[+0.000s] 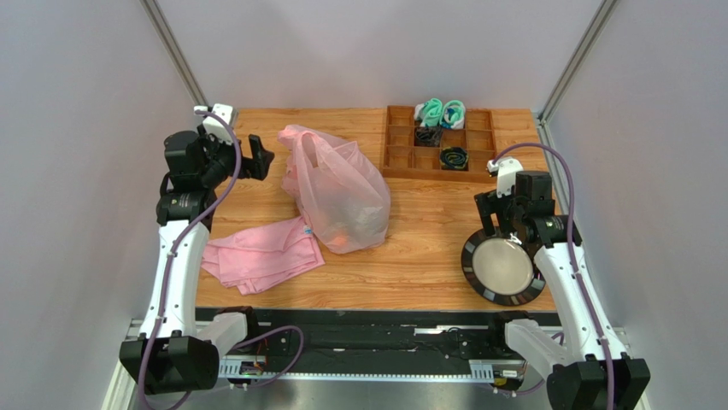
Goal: Take the fake fruits out of the plastic bag
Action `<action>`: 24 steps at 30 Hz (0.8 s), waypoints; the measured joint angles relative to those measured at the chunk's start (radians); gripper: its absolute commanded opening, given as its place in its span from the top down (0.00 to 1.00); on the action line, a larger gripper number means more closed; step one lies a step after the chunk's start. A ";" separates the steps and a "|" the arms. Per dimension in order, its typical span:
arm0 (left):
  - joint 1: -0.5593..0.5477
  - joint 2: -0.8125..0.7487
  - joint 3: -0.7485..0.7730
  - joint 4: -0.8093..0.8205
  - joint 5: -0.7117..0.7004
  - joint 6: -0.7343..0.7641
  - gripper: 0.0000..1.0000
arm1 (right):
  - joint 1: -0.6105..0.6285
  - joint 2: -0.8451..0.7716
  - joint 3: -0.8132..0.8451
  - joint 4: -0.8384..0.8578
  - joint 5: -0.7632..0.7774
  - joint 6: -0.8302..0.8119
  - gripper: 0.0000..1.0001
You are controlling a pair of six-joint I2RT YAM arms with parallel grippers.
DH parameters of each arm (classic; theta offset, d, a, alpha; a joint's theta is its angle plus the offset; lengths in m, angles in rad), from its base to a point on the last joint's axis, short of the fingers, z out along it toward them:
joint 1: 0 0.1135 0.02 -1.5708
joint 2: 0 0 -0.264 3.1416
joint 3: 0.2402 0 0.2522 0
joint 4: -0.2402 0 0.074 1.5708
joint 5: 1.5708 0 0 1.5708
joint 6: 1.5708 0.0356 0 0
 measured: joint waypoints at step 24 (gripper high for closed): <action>0.045 -0.148 0.035 -0.376 0.127 -0.037 0.01 | 0.103 0.167 -0.119 -0.176 -0.185 -0.355 0.25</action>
